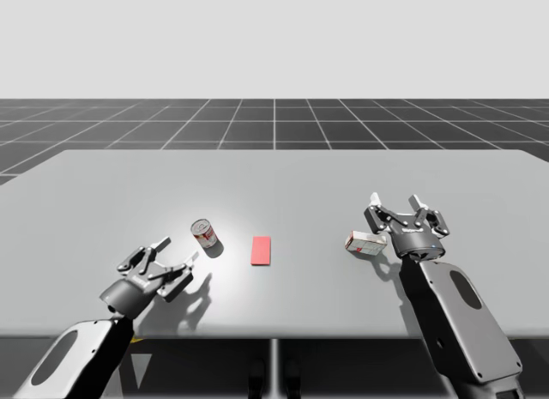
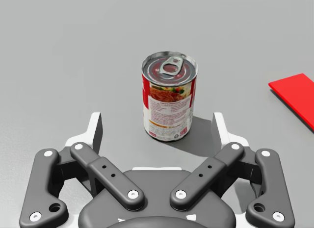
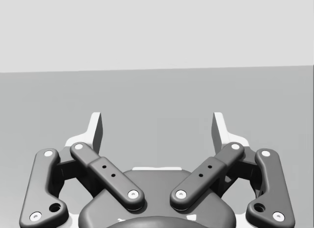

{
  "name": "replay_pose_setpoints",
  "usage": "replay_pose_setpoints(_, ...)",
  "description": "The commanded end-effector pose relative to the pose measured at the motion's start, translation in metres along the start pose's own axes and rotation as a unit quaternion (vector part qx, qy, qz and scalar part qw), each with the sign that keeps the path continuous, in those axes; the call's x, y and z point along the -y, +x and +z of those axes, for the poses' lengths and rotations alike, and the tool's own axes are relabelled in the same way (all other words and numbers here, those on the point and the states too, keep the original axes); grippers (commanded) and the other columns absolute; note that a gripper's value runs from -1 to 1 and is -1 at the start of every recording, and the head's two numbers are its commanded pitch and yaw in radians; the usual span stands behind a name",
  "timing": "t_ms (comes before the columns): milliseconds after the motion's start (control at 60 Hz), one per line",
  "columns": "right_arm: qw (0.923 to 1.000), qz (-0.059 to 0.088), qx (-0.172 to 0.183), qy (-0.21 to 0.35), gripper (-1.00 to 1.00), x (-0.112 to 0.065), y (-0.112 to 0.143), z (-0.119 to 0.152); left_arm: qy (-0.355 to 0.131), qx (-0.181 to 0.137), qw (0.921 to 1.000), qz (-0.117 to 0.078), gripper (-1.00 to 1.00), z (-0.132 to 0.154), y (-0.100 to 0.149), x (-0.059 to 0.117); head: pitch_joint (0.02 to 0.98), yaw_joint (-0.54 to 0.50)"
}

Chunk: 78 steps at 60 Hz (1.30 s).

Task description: Look at the card. If it is red, pick the object on the left. If it is green, pick the object on the right.

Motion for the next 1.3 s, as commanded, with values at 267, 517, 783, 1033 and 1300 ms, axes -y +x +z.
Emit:
replay_pose_setpoints(267,1.0000,-0.002,0.003,-0.001,-1.00,0.002,0.001,-0.001,-0.006,-0.021,0.9997,0.006,-1.00,-0.039,-0.010,0.010,0.762,0.34)
replay_pose_setpoints(517,1.0000,-0.003,0.004,0.000,-1.00,0.002,0.002,-0.001,0.000,-0.025,0.9997,0.009,-1.00,-0.059,-0.010,0.012,0.765,0.33)
replay_pose_setpoints(783,1.0000,-0.005,0.007,-0.001,-1.00,0.004,0.003,0.000,0.000,-0.032,0.9992,0.025,-1.00,-0.081,-0.009,0.012,0.763,0.33)
replay_pose_setpoints(1033,1.0000,-0.005,0.008,-0.002,-1.00,0.004,0.004,0.000,-0.005,-0.043,0.9985,0.034,0.98,-0.079,-0.015,0.014,0.758,0.32)
replay_pose_setpoints(1300,0.9999,-0.005,0.008,-0.002,-1.00,0.004,0.005,0.000,-0.010,-0.048,0.9984,0.029,1.00,-0.078,-0.017,0.015,0.638,0.31)
